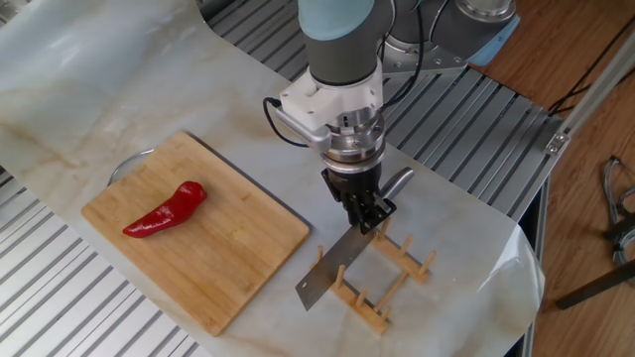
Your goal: Chop the chili peppers
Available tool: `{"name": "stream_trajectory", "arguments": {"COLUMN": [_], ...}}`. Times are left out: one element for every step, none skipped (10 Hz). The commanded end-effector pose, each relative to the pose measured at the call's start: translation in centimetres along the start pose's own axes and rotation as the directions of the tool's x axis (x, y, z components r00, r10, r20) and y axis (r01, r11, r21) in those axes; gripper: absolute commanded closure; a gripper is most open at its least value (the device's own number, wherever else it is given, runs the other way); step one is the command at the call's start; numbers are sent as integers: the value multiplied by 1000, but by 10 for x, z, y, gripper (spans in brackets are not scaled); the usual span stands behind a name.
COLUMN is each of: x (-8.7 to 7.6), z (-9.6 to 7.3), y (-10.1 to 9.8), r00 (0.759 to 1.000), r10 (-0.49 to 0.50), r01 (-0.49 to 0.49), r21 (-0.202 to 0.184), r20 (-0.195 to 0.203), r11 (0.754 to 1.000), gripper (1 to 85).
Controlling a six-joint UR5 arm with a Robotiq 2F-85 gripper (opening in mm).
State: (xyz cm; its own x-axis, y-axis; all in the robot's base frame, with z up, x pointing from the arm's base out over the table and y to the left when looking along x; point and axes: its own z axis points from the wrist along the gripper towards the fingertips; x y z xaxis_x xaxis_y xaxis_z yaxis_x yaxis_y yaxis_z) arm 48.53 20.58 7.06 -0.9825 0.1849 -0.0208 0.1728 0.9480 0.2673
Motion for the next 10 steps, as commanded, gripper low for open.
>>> {"name": "stream_trajectory", "arguments": {"x": [-2,-2,-2,-2,-2,-2,-1,2,9,13], "z": [-2,-2,-2,-2,-2,-2,-2,-2,-2,-2], "y": [2,3,3,3,3,-2,-7,-3,6,12], "r00": [1000,1000,1000,1000,1000,1000,1000,1000,999,998], "r10": [-1,-3,-3,-3,-6,-12,-17,-18,-24,-28], "r01": [2,3,3,3,6,12,17,18,23,25], "r21": [-9,-13,-14,-14,-14,8,24,9,-25,-50], "r20": [6,7,5,5,5,4,0,-12,-36,-53], "r11": [1000,1000,1000,1000,1000,1000,1000,1000,999,998], "gripper": [560,560,560,560,560,560,563,580,583,583]}}
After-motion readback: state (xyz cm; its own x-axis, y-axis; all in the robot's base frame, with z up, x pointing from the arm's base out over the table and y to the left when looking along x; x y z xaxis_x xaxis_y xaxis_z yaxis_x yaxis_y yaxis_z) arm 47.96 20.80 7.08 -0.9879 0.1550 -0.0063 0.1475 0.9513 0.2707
